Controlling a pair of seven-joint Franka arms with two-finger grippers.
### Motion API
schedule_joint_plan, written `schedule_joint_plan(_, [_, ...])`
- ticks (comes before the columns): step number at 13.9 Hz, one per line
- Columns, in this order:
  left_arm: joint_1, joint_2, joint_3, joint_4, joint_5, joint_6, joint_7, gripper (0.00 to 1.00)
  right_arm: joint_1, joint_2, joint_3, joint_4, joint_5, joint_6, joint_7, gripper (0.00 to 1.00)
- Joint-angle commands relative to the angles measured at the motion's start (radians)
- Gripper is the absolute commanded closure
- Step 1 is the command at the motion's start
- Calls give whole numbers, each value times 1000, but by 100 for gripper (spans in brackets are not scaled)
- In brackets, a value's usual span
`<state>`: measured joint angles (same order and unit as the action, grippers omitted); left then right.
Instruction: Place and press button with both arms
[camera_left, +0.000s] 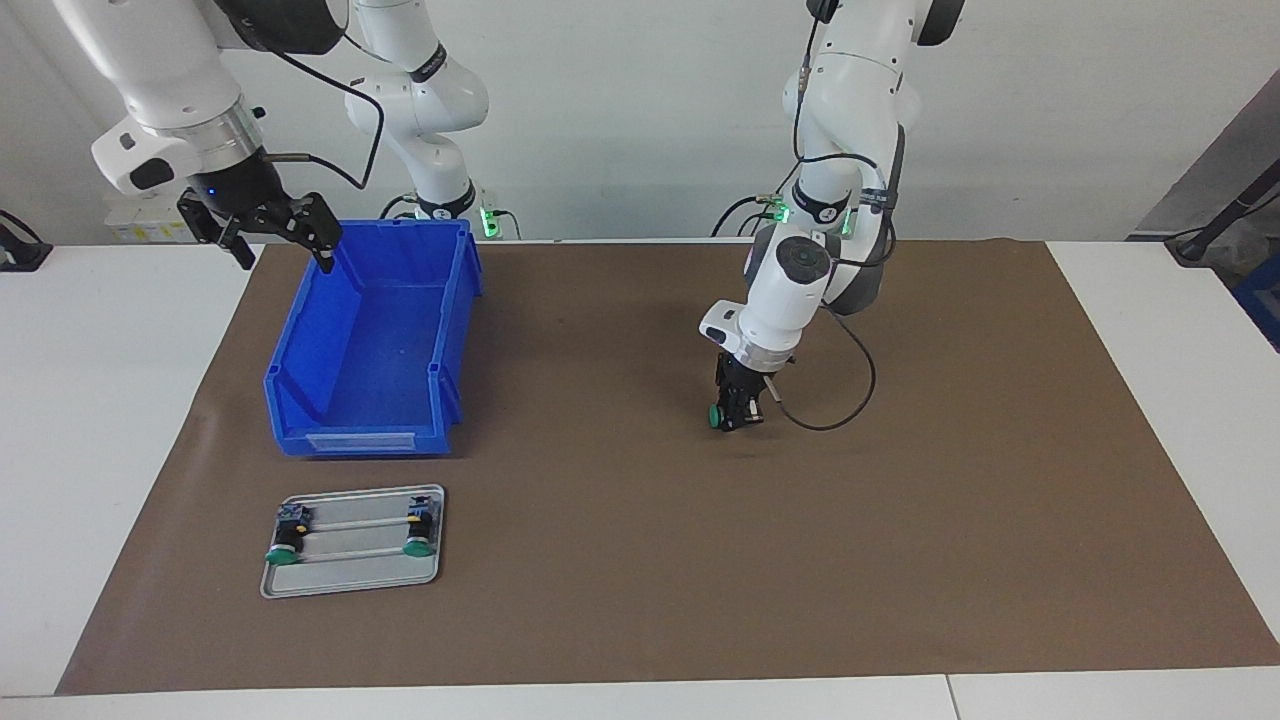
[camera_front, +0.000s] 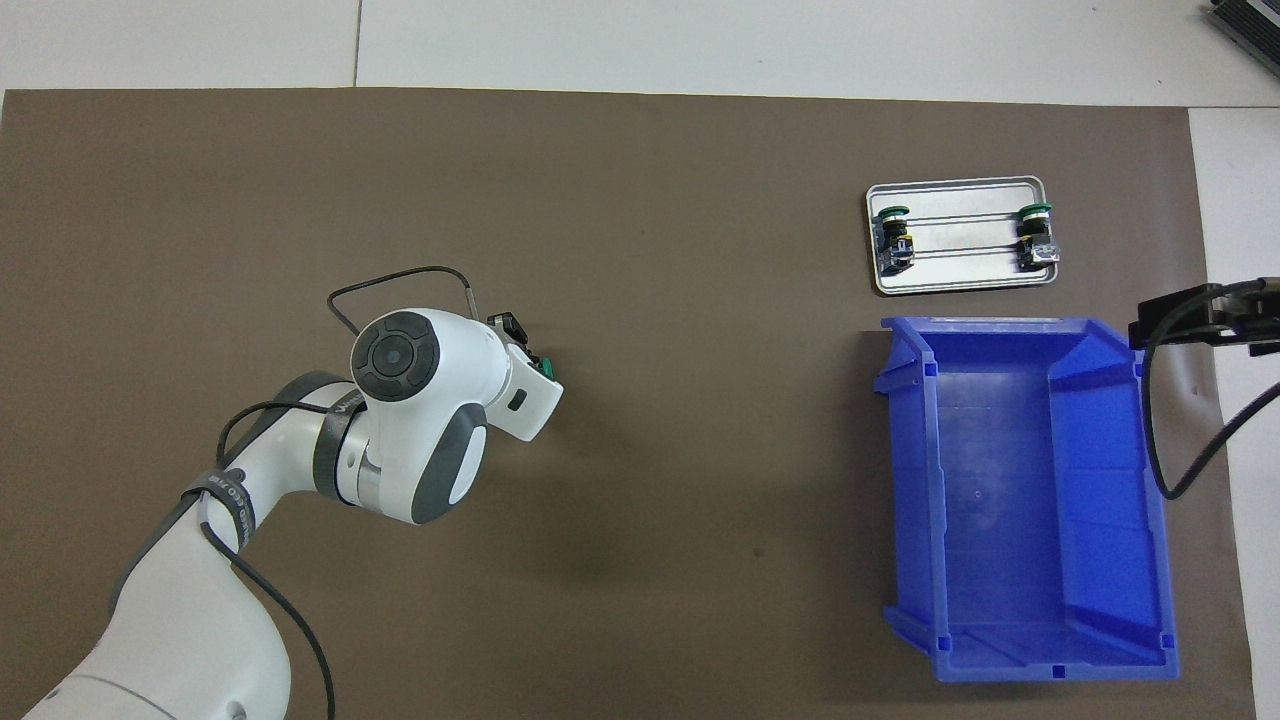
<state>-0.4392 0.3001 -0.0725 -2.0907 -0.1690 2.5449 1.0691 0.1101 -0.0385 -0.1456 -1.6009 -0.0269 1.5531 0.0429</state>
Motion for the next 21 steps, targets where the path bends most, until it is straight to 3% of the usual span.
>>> schedule_joint_plan(1, [-10, 1, 11, -26, 3, 37, 0, 84, -3, -4, -3, -8, 2, -8, 14, 0])
schedule_joint_plan(6, [-9, 4, 11, -12, 5, 37, 2, 96, -3, -4, -3, -8, 2, -8, 14, 0])
schedule_joint_plan(15, [34, -7, 5, 41, 0, 26, 0, 96, -3, -4, -3, -7, 2, -8, 14, 0])
schedule_joint_plan(21, [86, -27, -6, 72, -80, -29, 12, 100, -3, -4, -3, -7, 2, -8, 14, 0])
